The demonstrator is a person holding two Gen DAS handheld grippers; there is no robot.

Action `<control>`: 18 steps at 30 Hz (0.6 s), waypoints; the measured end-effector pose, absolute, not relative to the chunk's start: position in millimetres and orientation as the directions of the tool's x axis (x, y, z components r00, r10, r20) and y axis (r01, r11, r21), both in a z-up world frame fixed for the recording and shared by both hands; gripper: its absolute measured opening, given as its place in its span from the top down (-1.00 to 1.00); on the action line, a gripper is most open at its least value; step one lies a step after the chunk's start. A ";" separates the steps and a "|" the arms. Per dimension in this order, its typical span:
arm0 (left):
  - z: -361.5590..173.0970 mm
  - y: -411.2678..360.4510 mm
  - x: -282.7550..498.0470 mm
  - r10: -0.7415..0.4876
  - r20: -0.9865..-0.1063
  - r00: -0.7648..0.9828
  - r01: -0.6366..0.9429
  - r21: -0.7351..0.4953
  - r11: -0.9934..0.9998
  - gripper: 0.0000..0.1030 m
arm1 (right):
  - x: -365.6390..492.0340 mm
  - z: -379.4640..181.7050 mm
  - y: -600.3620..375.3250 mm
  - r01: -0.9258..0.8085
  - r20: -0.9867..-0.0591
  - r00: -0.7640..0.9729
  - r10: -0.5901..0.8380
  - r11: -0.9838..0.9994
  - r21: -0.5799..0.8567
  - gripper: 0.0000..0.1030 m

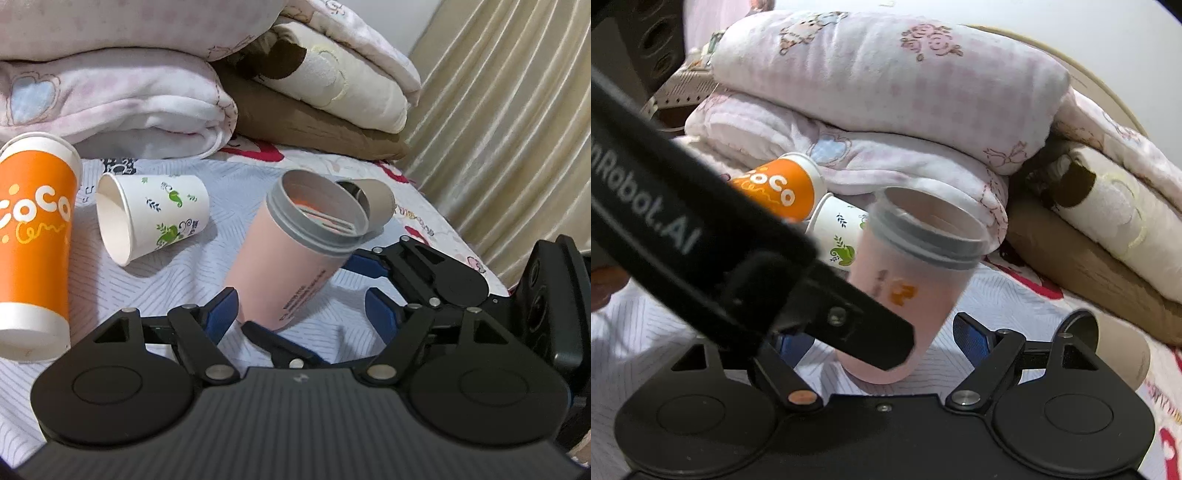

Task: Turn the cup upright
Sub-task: 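Set the pink tumbler upright on the cloth and open the right gripper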

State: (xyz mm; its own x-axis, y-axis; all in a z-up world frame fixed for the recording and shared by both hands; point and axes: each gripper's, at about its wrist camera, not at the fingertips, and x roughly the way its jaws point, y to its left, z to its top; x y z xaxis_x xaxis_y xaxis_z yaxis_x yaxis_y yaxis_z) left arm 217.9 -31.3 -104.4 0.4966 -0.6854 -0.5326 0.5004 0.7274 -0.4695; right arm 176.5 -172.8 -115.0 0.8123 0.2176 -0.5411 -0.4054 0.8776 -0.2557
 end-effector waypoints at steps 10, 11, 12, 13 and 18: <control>-102.3 -29.5 212.8 -0.620 -0.594 0.512 0.460 -0.420 0.782 -0.45 | 173.0 -118.5 -178.2 -0.391 -0.531 0.811 0.246 0.903 -0.178 -0.73; -102.5 -29.7 213.1 -0.611 -0.607 0.508 0.454 -0.414 0.789 -0.46 | 175.2 -119.5 -180.7 -0.389 -0.535 0.808 0.247 0.906 -0.169 -0.75; -102.1 -29.9 212.9 -0.598 -0.620 0.508 0.446 -0.404 0.799 -0.45 | 175.7 -122.2 -183.4 -0.386 -0.543 0.803 0.245 0.908 -0.161 -0.75; -101.4 -29.6 211.8 -0.585 -0.629 0.513 0.435 -0.396 0.808 -0.45 | 175.0 -124.7 -186.3 -0.376 -0.553 0.799 0.238 0.914 -0.150 -0.75; -89.3 -29.5 197.0 -0.523 -0.668 0.529 0.400 -0.347 0.848 -0.46 | 161.9 -121.9 -203.7 -0.347 -0.572 0.779 0.258 0.937 -0.049 -0.75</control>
